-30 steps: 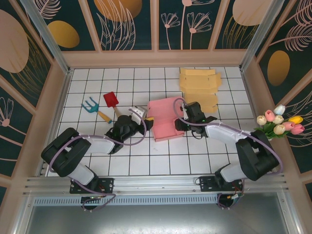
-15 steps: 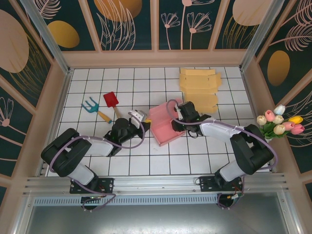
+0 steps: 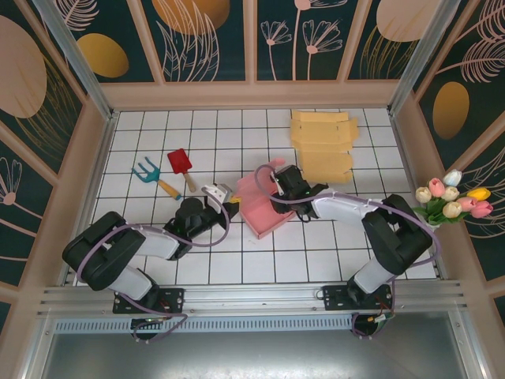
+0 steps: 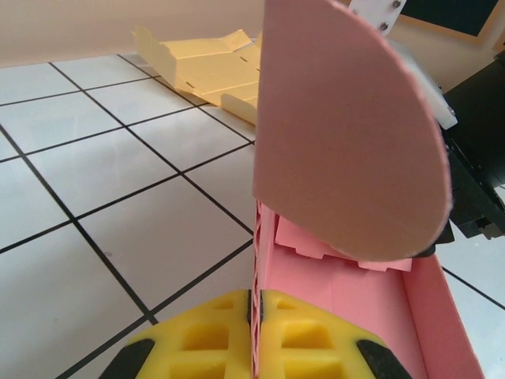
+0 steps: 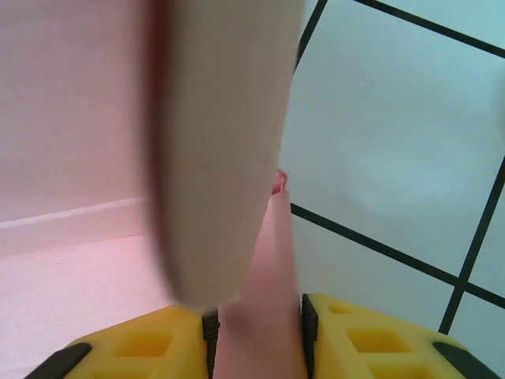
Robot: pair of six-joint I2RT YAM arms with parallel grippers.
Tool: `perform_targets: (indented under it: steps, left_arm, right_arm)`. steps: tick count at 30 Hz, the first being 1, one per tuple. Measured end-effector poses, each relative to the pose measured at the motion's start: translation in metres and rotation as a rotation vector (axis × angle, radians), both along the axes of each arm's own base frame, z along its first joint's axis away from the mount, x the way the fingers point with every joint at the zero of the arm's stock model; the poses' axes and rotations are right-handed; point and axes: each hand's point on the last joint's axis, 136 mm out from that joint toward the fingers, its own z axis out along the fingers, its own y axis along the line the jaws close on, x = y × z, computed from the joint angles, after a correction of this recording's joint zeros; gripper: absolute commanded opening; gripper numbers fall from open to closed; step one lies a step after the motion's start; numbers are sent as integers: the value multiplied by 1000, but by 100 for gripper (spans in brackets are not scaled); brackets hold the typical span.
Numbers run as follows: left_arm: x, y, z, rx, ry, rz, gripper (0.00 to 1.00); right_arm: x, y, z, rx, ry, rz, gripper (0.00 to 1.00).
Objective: Fold the paper box
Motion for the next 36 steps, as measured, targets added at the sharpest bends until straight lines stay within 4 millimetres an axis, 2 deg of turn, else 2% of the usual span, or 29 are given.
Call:
perform_targets:
  steps: [10,14,19,24,28,32,36]
  left_arm:
    - [-19,17,5,-25,-16,10,1]
    - [-27,28,17,-49,-51,28,1]
    - [-32,37,43,-101,-133,53,1]
    - [-34,39,43,-106,-141,47,1]
    - [-36,37,40,-100,-130,34,2]
    - [-35,35,35,-81,-107,32,2]
    - [-33,32,37,-78,-98,22,3]
  right_arm:
    - [-5,9,3,-11,-22,20,40]
    - [-12,9,24,46,-57,24,47]
    - [-13,3,56,106,-132,-8,50]
    - [-19,-16,76,152,-194,-87,52]
    - [-31,-33,73,192,-199,-150,52]
    - [-45,-48,57,226,-163,-196,55]
    - [-54,-50,51,281,-129,-197,55]
